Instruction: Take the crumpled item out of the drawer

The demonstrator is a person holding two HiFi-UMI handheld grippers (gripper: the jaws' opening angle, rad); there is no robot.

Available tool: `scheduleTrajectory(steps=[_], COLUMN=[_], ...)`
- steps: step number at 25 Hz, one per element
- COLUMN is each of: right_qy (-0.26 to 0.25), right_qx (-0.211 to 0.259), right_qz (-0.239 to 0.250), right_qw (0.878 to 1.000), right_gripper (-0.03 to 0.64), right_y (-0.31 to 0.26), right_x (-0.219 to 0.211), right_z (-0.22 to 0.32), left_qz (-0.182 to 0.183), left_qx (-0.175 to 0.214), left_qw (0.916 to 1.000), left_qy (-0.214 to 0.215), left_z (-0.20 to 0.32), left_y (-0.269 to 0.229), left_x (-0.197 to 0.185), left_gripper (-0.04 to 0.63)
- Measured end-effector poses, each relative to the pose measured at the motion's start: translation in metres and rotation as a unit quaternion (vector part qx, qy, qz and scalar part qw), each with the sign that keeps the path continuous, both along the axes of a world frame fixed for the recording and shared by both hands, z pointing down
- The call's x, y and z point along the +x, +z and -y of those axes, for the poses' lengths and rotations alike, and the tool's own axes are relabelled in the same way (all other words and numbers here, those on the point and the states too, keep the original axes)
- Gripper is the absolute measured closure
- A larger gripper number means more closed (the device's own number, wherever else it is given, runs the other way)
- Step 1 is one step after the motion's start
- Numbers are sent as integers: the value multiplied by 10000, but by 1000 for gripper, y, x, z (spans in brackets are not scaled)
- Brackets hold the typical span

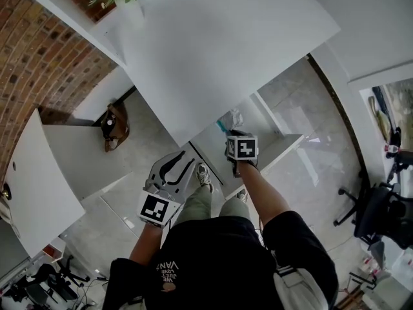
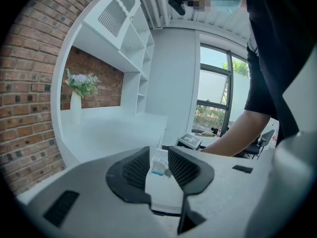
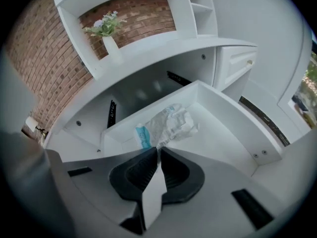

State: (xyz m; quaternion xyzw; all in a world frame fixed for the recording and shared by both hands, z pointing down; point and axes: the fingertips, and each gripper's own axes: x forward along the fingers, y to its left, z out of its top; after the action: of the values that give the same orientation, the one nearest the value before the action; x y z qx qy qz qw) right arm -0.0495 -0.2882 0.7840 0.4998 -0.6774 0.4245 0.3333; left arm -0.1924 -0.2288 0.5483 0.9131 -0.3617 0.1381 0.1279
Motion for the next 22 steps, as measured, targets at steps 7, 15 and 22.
scheduleTrajectory(steps=[7,15,22], right_qy=[-15,-228,-495], right_qx=[476,1321,2294], right_qz=[211,503,507], right_qw=[9986,9897,9707], right_gripper=[594,595,595], right_y=[-64,-152,-236], right_x=[16,41,73], right_z=[-6,-33,-56], left_qz=[6,27,-98], left_qx=[109,299,568], left_qw=[9994,9975,9941], left_qy=[-333,-643,-921], left_z=[-8,-22,-33], left_y=[-19,-48,-74], left_x=[5,21,45], left_gripper=[500,549,588])
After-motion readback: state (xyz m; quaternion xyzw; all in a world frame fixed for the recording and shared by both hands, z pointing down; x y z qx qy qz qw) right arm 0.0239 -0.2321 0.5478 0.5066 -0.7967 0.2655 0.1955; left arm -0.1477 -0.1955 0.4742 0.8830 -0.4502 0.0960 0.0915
